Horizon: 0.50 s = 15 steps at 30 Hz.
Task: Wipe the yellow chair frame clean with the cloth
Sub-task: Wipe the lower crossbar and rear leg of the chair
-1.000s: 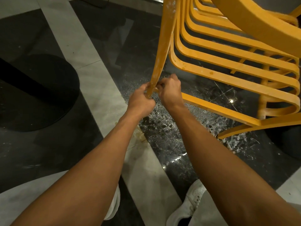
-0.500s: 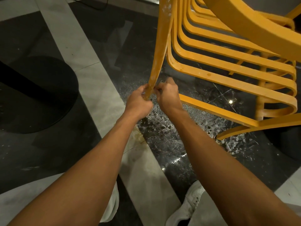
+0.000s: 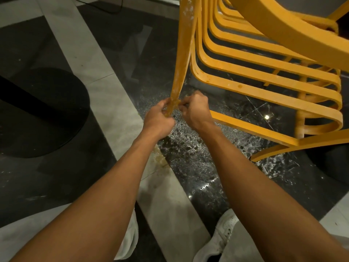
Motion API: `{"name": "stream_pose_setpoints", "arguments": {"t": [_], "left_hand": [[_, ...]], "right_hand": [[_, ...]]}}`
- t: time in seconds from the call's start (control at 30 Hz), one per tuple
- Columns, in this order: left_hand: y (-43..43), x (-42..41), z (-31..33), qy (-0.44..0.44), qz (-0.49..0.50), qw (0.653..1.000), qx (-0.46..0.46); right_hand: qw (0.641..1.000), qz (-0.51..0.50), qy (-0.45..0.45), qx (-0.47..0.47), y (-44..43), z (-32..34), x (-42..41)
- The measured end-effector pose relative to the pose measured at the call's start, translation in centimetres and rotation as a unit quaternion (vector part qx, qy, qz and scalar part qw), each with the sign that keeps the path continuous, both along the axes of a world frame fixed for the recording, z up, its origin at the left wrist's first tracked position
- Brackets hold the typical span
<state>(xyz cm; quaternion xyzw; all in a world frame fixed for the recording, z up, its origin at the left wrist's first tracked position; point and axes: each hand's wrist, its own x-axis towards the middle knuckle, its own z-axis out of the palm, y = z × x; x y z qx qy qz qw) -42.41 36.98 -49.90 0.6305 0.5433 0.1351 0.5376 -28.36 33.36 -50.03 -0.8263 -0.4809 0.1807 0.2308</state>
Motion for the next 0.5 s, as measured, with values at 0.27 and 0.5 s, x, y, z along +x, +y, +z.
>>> {"name": "stream_pose_setpoints", "arguments": {"t": [0.27,0.5], "left_hand": [[-0.1,-0.1,-0.1,0.000,0.003,1.000,-0.003],[-0.3,-0.1,0.0,-0.002,0.004,1.000,0.000]], "right_hand": [[0.998,-0.033,0.044,0.025,0.5,-0.9,-1.1],[0.989,-0.127,0.070,0.034,1.3,-0.6,0.9]]}}
